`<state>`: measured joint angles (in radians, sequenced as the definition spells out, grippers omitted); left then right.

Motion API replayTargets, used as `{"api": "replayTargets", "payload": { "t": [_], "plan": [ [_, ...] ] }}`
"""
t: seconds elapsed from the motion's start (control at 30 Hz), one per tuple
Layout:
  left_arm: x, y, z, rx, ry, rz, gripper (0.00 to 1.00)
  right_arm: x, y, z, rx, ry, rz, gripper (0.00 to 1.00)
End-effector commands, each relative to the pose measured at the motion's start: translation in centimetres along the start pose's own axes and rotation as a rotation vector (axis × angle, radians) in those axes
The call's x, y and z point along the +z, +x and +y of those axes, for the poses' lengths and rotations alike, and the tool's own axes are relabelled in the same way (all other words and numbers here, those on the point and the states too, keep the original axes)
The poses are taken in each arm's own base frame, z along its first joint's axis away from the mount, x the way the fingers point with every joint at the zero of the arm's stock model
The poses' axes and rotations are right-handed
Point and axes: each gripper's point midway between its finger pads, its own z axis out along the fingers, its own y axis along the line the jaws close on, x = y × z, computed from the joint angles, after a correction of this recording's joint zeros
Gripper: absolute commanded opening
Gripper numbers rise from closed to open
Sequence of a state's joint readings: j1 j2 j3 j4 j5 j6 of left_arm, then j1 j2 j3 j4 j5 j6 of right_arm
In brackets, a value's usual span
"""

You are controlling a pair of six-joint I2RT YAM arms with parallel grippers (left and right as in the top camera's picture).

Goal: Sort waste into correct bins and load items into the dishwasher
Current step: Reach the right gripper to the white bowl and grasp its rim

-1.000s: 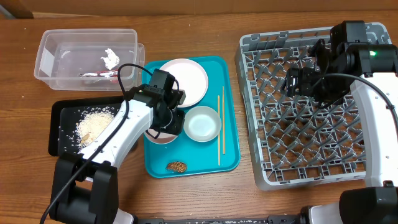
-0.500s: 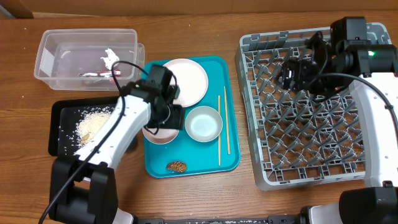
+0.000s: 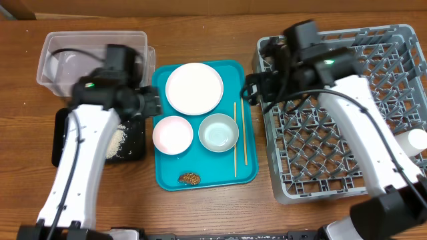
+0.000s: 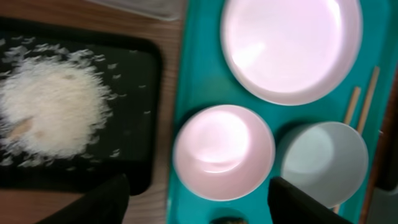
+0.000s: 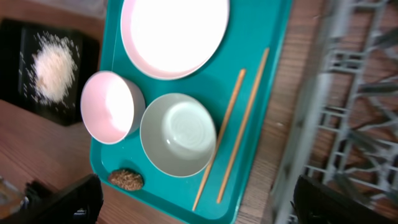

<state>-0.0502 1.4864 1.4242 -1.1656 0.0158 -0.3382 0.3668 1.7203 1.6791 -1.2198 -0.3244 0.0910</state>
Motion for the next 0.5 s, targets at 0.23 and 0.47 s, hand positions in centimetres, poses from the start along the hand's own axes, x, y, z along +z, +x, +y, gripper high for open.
{"api": "replayTargets", "payload": {
  "t": [0.23, 0.47],
  "plan": [
    [-1.2, -1.4, 7.5, -0.242, -0.113, -0.034, 0.97, 9.3, 3.8, 1.1, 0.043, 0.076, 0.262, 0.95],
    [-1.1, -1.5, 7.6, -0.246, -0.116, -0.031, 0.98, 13.8, 6.7, -0.2, 0.091, 0.13, 0.401, 0.81]
  ]
}}
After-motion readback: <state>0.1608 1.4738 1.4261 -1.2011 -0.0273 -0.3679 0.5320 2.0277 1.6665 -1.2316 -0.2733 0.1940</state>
